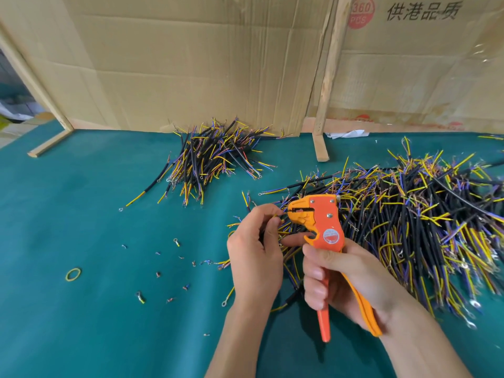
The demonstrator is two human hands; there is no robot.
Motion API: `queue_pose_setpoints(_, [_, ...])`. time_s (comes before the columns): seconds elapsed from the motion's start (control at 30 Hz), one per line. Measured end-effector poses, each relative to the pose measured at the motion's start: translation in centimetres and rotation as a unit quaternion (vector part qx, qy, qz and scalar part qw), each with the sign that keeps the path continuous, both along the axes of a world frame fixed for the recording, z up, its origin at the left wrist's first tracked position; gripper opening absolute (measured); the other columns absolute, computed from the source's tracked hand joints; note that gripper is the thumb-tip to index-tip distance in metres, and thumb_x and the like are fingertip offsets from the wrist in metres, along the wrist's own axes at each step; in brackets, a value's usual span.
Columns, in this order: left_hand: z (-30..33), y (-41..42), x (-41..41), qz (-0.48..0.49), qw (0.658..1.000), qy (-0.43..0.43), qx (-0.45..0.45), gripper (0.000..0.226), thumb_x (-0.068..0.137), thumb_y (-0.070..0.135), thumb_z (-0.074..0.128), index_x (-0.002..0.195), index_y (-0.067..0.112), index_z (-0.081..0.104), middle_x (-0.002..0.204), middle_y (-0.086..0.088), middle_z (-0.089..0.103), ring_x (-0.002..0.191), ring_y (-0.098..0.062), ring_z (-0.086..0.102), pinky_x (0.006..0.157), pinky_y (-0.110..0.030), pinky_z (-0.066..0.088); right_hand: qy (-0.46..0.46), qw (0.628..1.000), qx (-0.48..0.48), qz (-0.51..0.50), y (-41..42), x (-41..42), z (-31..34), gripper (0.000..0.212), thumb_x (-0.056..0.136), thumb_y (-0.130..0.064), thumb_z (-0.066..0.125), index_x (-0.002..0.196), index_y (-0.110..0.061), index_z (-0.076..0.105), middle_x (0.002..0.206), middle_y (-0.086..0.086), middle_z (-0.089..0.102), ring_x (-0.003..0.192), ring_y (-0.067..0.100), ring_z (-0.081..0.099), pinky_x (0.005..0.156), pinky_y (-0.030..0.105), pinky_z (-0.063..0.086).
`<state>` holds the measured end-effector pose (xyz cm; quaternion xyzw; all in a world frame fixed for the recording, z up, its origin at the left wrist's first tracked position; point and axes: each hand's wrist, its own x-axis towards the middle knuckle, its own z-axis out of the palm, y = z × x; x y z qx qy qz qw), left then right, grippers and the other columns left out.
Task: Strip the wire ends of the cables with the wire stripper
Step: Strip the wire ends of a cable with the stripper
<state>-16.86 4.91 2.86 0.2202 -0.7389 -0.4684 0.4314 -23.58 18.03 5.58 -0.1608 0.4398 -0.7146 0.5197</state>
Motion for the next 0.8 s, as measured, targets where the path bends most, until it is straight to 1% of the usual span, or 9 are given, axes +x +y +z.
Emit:
queue_pose_setpoints(0.07, [0.0, 0.0, 0.0, -0.004, 1.0, 0.004, 0.002, 0.016, 0.094, 0.018, 0.051, 0.094, 0.03, 0.061, 0.081, 0.011, 0.065, 0.074, -0.027, 0.072, 0.068, -0.045, 0.053, -0.003, 1.0, -0.001, -0.01, -0.3, 0.3, 0.0, 0.039, 0.081, -0.02, 0.076, 0.113, 0.002, 0.071, 0.06, 0.007, 0.04, 0.043, 0.02, 0.039, 0.045, 0.03, 0.038])
queue_pose_setpoints(0.2, [0.1, -0.1, -0.1, 0.026, 0.999, 0.01, -0.021, 0.021, 0.094, 0.008, 0.057, 0.094, 0.027, 0.064, 0.078, 0.013, 0.066, 0.071, -0.016, 0.066, 0.066, -0.031, 0.051, 0.003, 0.998, -0.017, -0.056, -1.3, 0.9, 0.1, 0.029, 0.083, -0.016, 0.077, 0.107, 0.0, 0.073, 0.054, 0.003, 0.031, 0.034, 0.013, 0.03, 0.037, 0.021, 0.032])
queue_pose_setpoints(0.3, [0.0, 0.0, -0.1, 0.022, 1.0, 0.0, -0.02, 0.02, 0.095, 0.003, 0.059, 0.094, 0.022, 0.066, 0.076, 0.011, 0.067, 0.069, -0.014, 0.062, 0.068, -0.032, 0.051, -0.004, 0.997, -0.015, -0.081, -1.6, 1.0, -0.3, 0.038, 0.079, -0.022, 0.074, 0.109, 0.001, 0.073, 0.054, 0.004, 0.033, 0.034, 0.013, 0.032, 0.036, 0.021, 0.032])
queue_pose_setpoints(0.37, [0.0, -0.1, -0.1, 0.028, 0.999, 0.006, -0.02, 0.019, 0.094, 0.004, 0.061, 0.092, 0.022, 0.065, 0.075, 0.011, 0.065, 0.067, -0.014, 0.06, 0.066, -0.031, 0.05, -0.023, 0.995, -0.044, -0.085, -1.4, 0.8, -0.4, 0.047, 0.077, -0.021, 0.083, 0.114, 0.004, 0.069, 0.062, 0.013, 0.05, 0.044, 0.022, 0.047, 0.042, 0.031, 0.043])
queue_pose_setpoints(0.47, [0.3, -0.4, 0.0, 0.043, 0.999, 0.027, -0.01, 0.019, 0.093, 0.008, 0.065, 0.088, 0.026, 0.061, 0.072, 0.005, 0.059, 0.06, -0.013, 0.05, 0.056, -0.02, 0.042, -0.048, 0.99, -0.06, -0.121, -1.1, 0.0, -0.2, 0.054, 0.06, -0.013, 0.094, 0.107, -0.001, 0.068, 0.078, 0.027, 0.064, 0.06, 0.035, 0.063, 0.054, 0.044, 0.055])
queue_pose_setpoints(0.5, [0.4, -0.4, 0.0, 0.045, 0.998, 0.033, -0.003, 0.019, 0.094, 0.009, 0.065, 0.087, 0.026, 0.06, 0.072, 0.002, 0.057, 0.057, -0.013, 0.046, 0.054, -0.019, 0.039, -0.049, 0.988, -0.051, -0.137, -0.9, -0.3, -0.1, 0.051, 0.06, -0.009, 0.089, 0.105, -0.003, 0.066, 0.08, 0.028, 0.066, 0.063, 0.037, 0.066, 0.055, 0.044, 0.056])
queue_pose_setpoints(0.57, [0.4, -0.6, 0.0, 0.047, 0.998, 0.042, 0.01, 0.017, 0.095, 0.01, 0.063, 0.088, 0.025, 0.059, 0.069, -0.001, 0.055, 0.056, -0.015, 0.044, 0.053, -0.022, 0.037, -0.062, 0.984, -0.041, -0.161, -0.4, -0.9, -0.1, 0.05, 0.062, -0.013, 0.08, 0.108, -0.006, 0.062, 0.088, 0.031, 0.07, 0.069, 0.038, 0.071, 0.059, 0.045, 0.06])
queue_pose_setpoints(0.7, [0.4, -0.7, -0.1, 0.049, 0.998, 0.043, 0.009, 0.013, 0.098, 0.015, 0.06, 0.092, 0.027, 0.06, 0.068, 0.0, 0.054, 0.054, -0.012, 0.043, 0.052, -0.025, 0.038, -0.078, 0.985, -0.077, -0.137, 0.4, -1.3, -0.2, 0.067, 0.068, -0.003, 0.066, 0.134, -0.002, 0.054, 0.121, 0.04, 0.063, 0.093, 0.044, 0.071, 0.081, 0.051, 0.061])
queue_pose_setpoints(0.8, [0.4, -0.7, 0.0, 0.048, 0.998, 0.038, 0.01, 0.012, 0.099, 0.02, 0.056, 0.093, 0.028, 0.061, 0.069, 0.0, 0.056, 0.054, -0.018, 0.044, 0.051, -0.035, 0.041, -0.058, 0.99, -0.069, -0.104, 0.4, -1.1, -0.1, 0.057, 0.081, -0.004, 0.063, 0.137, -0.008, 0.059, 0.124, 0.037, 0.063, 0.102, 0.05, 0.068, 0.088, 0.06, 0.057])
